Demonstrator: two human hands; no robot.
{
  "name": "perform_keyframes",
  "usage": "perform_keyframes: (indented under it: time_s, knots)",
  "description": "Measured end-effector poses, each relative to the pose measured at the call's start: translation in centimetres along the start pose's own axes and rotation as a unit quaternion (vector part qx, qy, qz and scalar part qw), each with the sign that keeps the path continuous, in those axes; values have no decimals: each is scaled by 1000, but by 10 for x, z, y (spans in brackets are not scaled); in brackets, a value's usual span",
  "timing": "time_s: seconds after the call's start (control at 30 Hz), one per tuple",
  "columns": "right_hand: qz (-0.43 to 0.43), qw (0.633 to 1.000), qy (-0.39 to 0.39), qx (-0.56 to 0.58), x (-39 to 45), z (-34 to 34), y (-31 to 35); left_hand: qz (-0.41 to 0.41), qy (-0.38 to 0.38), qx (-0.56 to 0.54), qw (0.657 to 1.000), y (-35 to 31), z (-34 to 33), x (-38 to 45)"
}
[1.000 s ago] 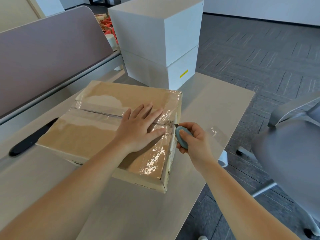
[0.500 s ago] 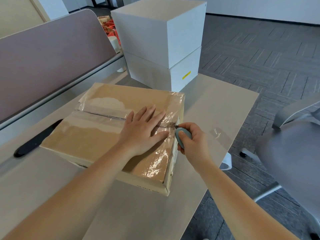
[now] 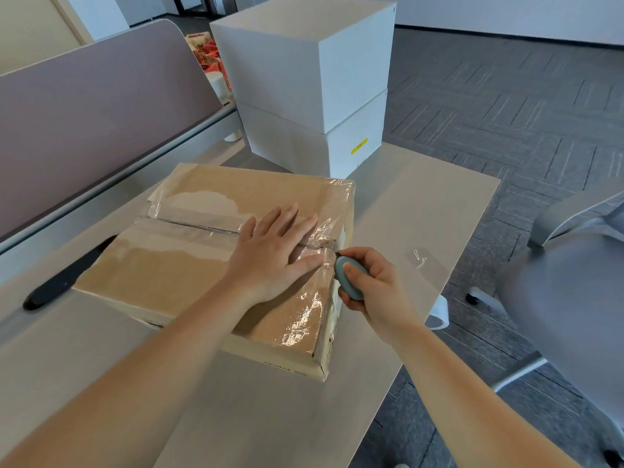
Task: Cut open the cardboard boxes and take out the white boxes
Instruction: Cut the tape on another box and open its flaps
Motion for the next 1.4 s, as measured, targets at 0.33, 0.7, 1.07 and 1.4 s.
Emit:
perform_keyframes:
  time_s: [0.33, 0.7, 1.07, 1.4]
  knots:
    - [-20, 998, 11, 65, -4, -1, -6, 0, -1, -6, 1000, 0, 0, -1]
    - [-39, 991, 19, 124, -13, -3, -15, 3, 1, -8, 1000, 0, 0, -1]
    - [-15, 998, 11, 62, -22, -5, -13, -10, 5, -10, 1000, 2, 1, 0]
    - [72, 987, -49, -135, -19, 18, 21, -46, 35, 6, 998, 16, 1, -5]
Point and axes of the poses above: each hand's wrist, its own x-axis towards the middle knuckle, its own z-axis out of the back of the hand, y = z × x, the point moved 6 cm from there along x, towards the middle knuckle, and after that the axes turned 10 degrees about x, right-handed, at the moved point
